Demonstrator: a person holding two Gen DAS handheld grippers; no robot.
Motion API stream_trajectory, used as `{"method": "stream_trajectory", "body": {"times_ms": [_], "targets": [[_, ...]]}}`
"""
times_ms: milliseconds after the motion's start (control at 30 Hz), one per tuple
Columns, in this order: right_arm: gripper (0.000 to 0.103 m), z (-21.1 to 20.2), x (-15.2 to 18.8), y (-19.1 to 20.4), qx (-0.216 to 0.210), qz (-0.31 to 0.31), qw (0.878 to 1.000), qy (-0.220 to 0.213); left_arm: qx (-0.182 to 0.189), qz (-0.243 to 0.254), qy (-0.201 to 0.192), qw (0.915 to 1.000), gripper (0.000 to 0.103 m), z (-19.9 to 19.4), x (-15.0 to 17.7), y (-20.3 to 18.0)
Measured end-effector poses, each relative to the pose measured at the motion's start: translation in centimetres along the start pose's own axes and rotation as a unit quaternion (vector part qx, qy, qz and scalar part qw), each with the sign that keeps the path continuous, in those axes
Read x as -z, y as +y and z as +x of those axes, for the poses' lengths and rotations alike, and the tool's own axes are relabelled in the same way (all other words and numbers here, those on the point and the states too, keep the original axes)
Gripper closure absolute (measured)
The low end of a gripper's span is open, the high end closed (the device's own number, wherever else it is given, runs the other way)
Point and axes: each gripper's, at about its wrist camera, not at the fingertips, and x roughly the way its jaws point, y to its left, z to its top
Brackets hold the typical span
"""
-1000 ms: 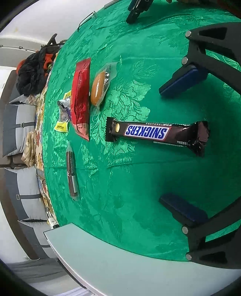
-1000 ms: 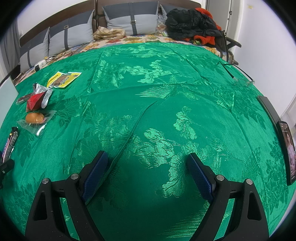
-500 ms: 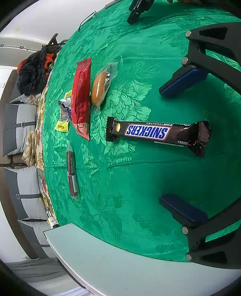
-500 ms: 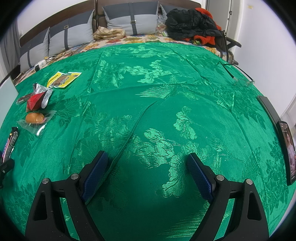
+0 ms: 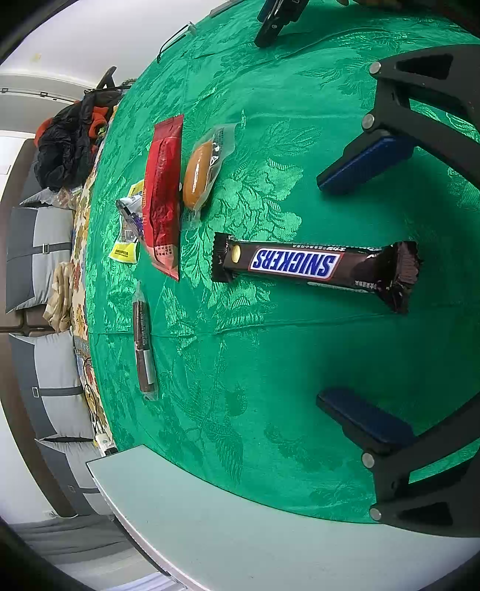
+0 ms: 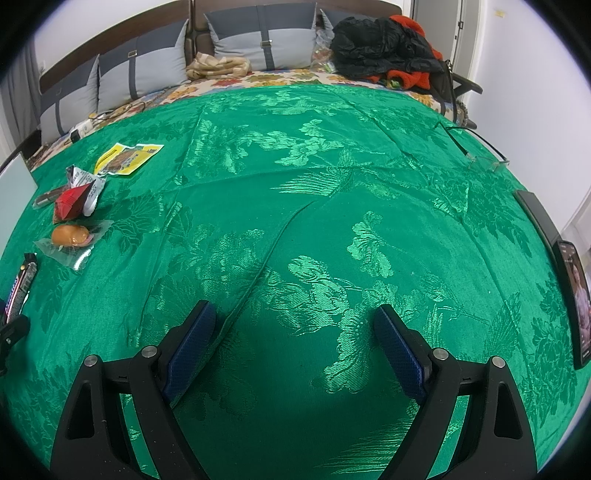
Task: Organize snacks
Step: 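Lower the left tool onto the Snickers bar and close on it, then grasp the red wrapped pastry with the right tool and lift it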
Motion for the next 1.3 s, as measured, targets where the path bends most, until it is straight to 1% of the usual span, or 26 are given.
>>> {"method": "stream_trajectory", "body": {"times_ms": [33, 100, 167, 233, 267, 300, 367, 400, 433, 467, 533, 567, 600, 633, 667, 700, 733, 800, 900, 933, 1033, 1067, 1100, 1167, 1200, 1300], "targets": [[0.013, -0.1, 0.0, 0.1, -0.01, -0.003, 1.0, 0.0, 0.0, 0.0, 0.0, 1.0, 0.0, 0.0, 0.0, 0.0], [0.016, -0.2, -0.8, 1.1, -0.042, -0.039, 0.998, 0.011, 0.0, 0.0, 0.0, 1.0, 0.0, 0.0, 0.0, 0.0], [0.015, -1.8, -2.7, 3.1, -0.09, -0.071, 0.993, -0.023, 0.0, 0.0, 0.0, 1.0, 0.0, 0.0, 0.0, 0.0], [0.014, -3.7, -5.2, 5.9, -0.16, -0.104, 0.98, -0.062, 0.0, 0.0, 0.0, 1.0, 0.0, 0.0, 0.0, 0.0], [0.014, -4.1, -6.0, 7.2, -0.176, -0.122, 0.974, -0.067, 0.0, 0.0, 0.0, 1.0, 0.0, 0.0, 0.0, 0.0], [0.014, -4.6, -7.5, 9.8, -0.196, -0.164, 0.964, -0.07, 0.0, 0.0, 0.0, 1.0, 0.0, 0.0, 0.0, 0.0], [0.016, -4.2, -9.2, 13.9, -0.197, -0.234, 0.951, -0.05, 0.0, 0.0, 0.0, 1.0, 0.0, 0.0, 0.0, 0.0], [0.016, -3.2, -9.9, 16.5, -0.185, -0.277, 0.942, -0.026, 0.0, 0.0, 0.0, 1.0, 0.0, 0.0, 0.0, 0.0], [0.016, -2.1, -10.3, 18.4, -0.171, -0.306, 0.937, -0.001, 0.0, 0.0, 0.0, 1.0, 0.0, 0.0, 0.0, 0.0], [0.017, -1.0, -10.5, 19.8, -0.161, -0.322, 0.933, 0.022, 0.0, 0.0, 0.0, 1.0, 0.0, 0.0, 0.0, 0.0], [0.019, 1.0, -10.6, 21.6, -0.153, -0.329, 0.93, 0.057, 0.0, 0.0, 0.0, 1.0, 0.0, 0.0, 0.0, 0.0], [0.021, 1.5, -10.5, 22.0, -0.15, -0.328, 0.93, 0.065, 0.0, 0.0, 0.0, 1.0, 0.0, 0.0, 0.0, 0.0], [0.03, 2.2, -10.3, 22.2, -0.148, -0.327, 0.93, 0.077, 0.0, 0.0, 0.0, 1.0, 0.0, 0.0, 0.0, 0.0], [0.059, 2.9, -10.2, 22.4, -0.146, -0.325, 0.93, 0.093, 0.0, 0.0, 0.0, 1.0, 0.0, 0.0, 0.0, 0.0], [0.075, 3.3, -10.1, 22.3, -0.145, -0.32, 0.93, 0.108, 0.0, 0.0, 0.0, 1.0, 0.0, 0.0, 0.0, 0.0], [0.079, 3.6, -10.0, 22.1, -0.154, -0.308, 0.93, 0.126, 0.0, 0.0, 0.0, 1.0, 0.0, 0.0, -0.1, 0.0], [0.084, 3.3, -10.1, 21.5, -0.159, -0.298, 0.933, 0.128, 0.0, 0.0, 0.0, 1.0, 0.0, 0.0, 0.0, 0.0], [0.086, 2.4, -10.1, 20.4, -0.176, -0.275, 0.937, 0.125, 0.0, 0.0, 0.0, 1.0, 0.0, 0.0, 0.0, 0.0], [0.086, -0.3, -10.9, 17.2, -0.221, -0.201, 0.949, 0.104, 0.0, 0.0, 0.0, 1.0, 0.0, 0.0, -0.1, 0.0], [0.086, -1.6, -10.9, 15.5, -0.24, -0.168, 0.951, 0.094, 0.0, 0.0, 0.0, 1.0, 0.0, 0.0, 0.0, 0.0], [0.086, -4.3, -10.0, 11.9, -0.257, -0.12, 0.956, 0.072, 0.0, 0.0, 0.0, 1.0, 0.0, 0.0, 0.0, 0.0], [0.086, -4.6, -9.5, 11.1, -0.254, -0.112, 0.958, 0.068, 0.0, 0.0, 0.0, 1.0, 0.0, 0.0, 0.0, 0.0], [0.086, -5.1, -8.4, 9.8, -0.242, -0.109, 0.962, 0.061, 0.0, 0.0, 0.0, 1.0, 0.0, 0.0, 0.0, 0.0], [0.086, -4.9, -6.8, 8.4, -0.208, -0.118, 0.97, 0.051, 0.0, 0.0, 0.0, 1.0, 0.0, 0.0, -0.1, 0.0], [0.086, -4.8, -5.5, 7.6, -0.187, -0.125, 0.973, 0.045, 0.0, 0.0, 0.0, 1.0, 0.0, 0.0, -0.1, 0.0], [0.086, -3.8, -2.6, 6.4, -0.139, -0.141, 0.979, 0.035, 0.0, 0.0, 0.0, 1.0, 0.0, 0.0, -0.1, 0.0]]}}
